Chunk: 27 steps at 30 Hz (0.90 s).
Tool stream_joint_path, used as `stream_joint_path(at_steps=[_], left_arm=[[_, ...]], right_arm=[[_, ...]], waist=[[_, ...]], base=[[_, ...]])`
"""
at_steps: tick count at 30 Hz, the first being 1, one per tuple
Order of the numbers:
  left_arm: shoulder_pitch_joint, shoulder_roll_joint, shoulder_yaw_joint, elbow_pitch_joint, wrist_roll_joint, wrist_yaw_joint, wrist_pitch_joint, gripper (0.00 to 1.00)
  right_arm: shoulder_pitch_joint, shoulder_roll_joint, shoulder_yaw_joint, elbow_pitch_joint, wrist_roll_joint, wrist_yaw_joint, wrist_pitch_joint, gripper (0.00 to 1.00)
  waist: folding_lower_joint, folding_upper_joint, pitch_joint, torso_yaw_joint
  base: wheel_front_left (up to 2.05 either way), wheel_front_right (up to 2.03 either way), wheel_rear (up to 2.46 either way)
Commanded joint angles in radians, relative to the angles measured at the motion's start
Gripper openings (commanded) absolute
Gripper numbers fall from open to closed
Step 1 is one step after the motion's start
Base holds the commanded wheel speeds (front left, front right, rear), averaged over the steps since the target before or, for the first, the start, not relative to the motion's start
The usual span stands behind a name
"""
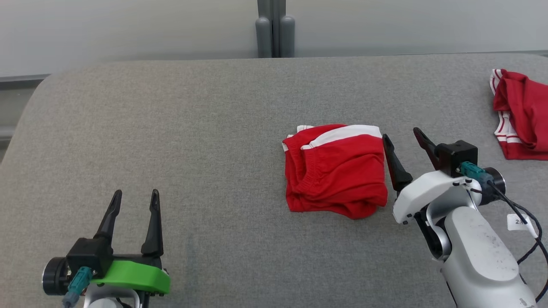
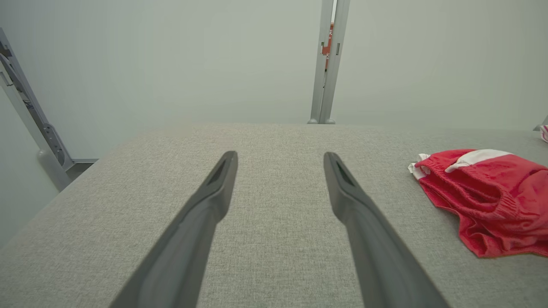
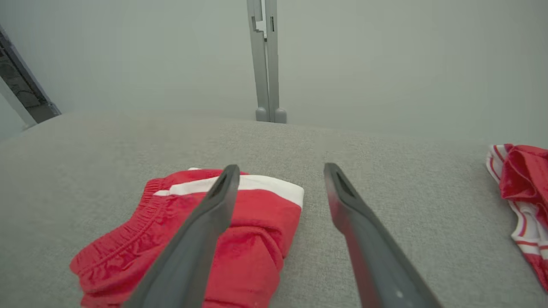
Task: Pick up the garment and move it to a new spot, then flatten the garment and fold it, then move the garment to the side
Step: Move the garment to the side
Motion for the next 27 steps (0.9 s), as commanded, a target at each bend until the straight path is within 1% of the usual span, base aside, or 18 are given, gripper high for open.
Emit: stream_joint_path(at_steps=[1,6,13,17,19,20,21,22,25,27], left_arm=[[-0.019,0.002,-0.002,0.002,0.0,-0.003,0.0,1.0],[-0.038,-0.003,-0.012,0.004,-0.004,-0.003,0.0,1.0],[-0.068,-0.01,-0.038,0.013,-0.011,-0.003,0.0,1.0],[-0.079,-0.011,-0.044,0.017,-0.014,-0.003,0.0,1.0],[-0.083,-0.012,-0.042,0.018,-0.016,-0.003,0.0,1.0],[-0.083,-0.012,-0.041,0.018,-0.016,-0.003,0.0,1.0],[-0.083,-0.012,-0.041,0.018,-0.016,-0.003,0.0,1.0],[-0.084,-0.012,-0.04,0.019,-0.015,-0.003,0.0,1.0],[-0.084,-0.013,-0.039,0.02,-0.015,-0.003,0.0,1.0],[-0.087,-0.014,-0.042,0.02,-0.014,-0.003,0.0,1.0]], right_arm=[[-0.023,0.0,-0.008,0.042,-0.002,-0.001,0.005,1.0],[-0.075,0.006,-0.036,0.211,-0.001,-0.001,-0.001,1.0],[-0.143,0.02,-0.045,0.401,0.007,-0.001,-0.034,1.0],[-0.167,0.034,-0.032,0.489,0.014,-0.001,-0.051,1.0],[-0.17,0.043,-0.011,0.53,0.028,-0.001,-0.043,1.0],[-0.17,0.048,0.0,0.552,0.04,-0.001,-0.033,0.49],[-0.169,0.051,0.007,0.565,0.05,-0.001,-0.031,0.35],[-0.171,0.055,0.018,0.577,0.06,-0.001,-0.037,0.0],[-0.188,0.05,0.044,0.594,0.083,-0.002,-0.053,0.0],[-0.215,0.031,0.062,0.593,0.093,-0.002,-0.067,0.0]], waist=[[0.0,0.0,0.023,0.022],[0.0,0.0,0.049,0.046],[0.0,0.0,0.082,0.079],[0.0,0.0,0.096,0.092],[0.0,0.0,0.101,0.095],[0.0,0.0,0.104,0.095],[0.0,0.0,0.106,0.095],[0.0,0.0,0.108,0.094],[0.0,0.0,0.113,0.087],[0.0,0.0,0.115,0.079]], base=[[0.0,0.0,0.0],[0.0,0.0,0.0],[0.0,0.0,0.0],[0.0,0.0,0.0],[0.0,0.0,0.0],[0.0,0.0,0.0],[0.0,0.0,0.0],[0.0,0.0,0.0],[0.0,0.0,0.0],[0.0,0.0,0.0]])
